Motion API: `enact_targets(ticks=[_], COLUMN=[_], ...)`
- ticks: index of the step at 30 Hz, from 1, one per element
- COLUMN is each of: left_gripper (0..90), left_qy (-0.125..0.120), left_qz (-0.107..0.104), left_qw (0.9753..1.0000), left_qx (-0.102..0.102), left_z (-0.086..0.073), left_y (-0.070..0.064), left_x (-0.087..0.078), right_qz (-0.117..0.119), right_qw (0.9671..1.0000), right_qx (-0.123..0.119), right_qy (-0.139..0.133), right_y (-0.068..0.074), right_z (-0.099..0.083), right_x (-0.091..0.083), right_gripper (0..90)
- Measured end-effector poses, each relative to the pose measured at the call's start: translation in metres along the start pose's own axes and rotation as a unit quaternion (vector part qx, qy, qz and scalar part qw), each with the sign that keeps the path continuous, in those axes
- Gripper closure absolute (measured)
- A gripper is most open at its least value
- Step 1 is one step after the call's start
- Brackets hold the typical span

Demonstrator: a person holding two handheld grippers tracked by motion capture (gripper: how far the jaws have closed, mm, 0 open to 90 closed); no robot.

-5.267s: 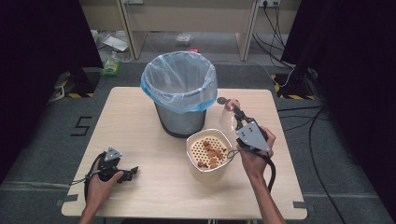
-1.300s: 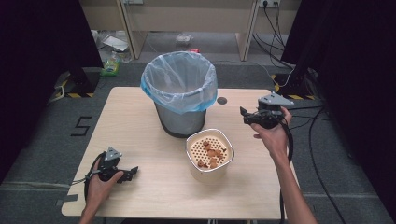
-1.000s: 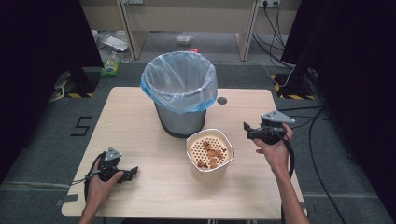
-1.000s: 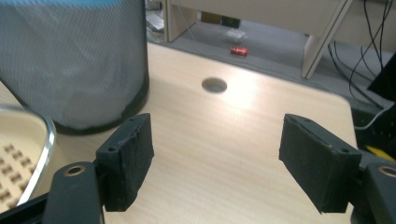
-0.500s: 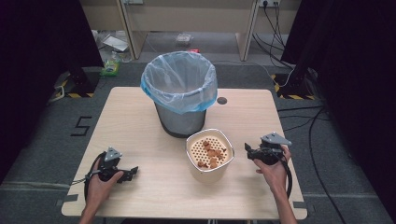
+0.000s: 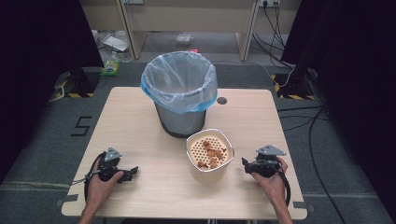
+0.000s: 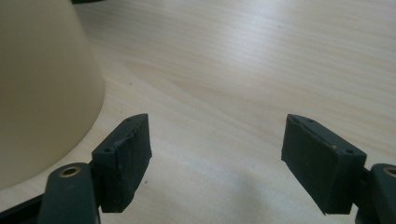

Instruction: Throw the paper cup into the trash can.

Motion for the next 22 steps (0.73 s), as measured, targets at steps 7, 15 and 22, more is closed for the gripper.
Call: enact_targets(ticks=[7, 15, 22], left_gripper=[0.0, 0.0, 0.0], left_qy=[0.000, 0.000, 0.000], left_qz=[0.000, 0.000, 0.000], left_qw=[1.0000, 1.0000, 1.0000], left_qx=[0.000, 0.000, 0.000], left_z=[0.000, 0.000, 0.000], left_y=[0.000, 0.000, 0.000], left_x=[0.000, 0.000, 0.000], right_qz=[0.014, 0.015, 0.014], right_qw=[0.9994, 0.9996, 0.9996], right_qx=[0.001, 0.001, -0.001], right_qy=[0.031, 0.024, 0.024], right_y=[0.010, 0.016, 0.016], right_z=[-0.025, -0.033, -0.033], right_x=[0.002, 0.007, 0.006], right_gripper=[22.8, 15.7, 15.6])
Point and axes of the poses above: each handheld gripper's, and its own axes: x roughly forward along the jaws, z roughly out of its top, y roughly to its left, the point moved 10 cm from there along x, roughly forward along the jaws, and after that the axes turned 8 degrees about -y, right-handed, at the moved point
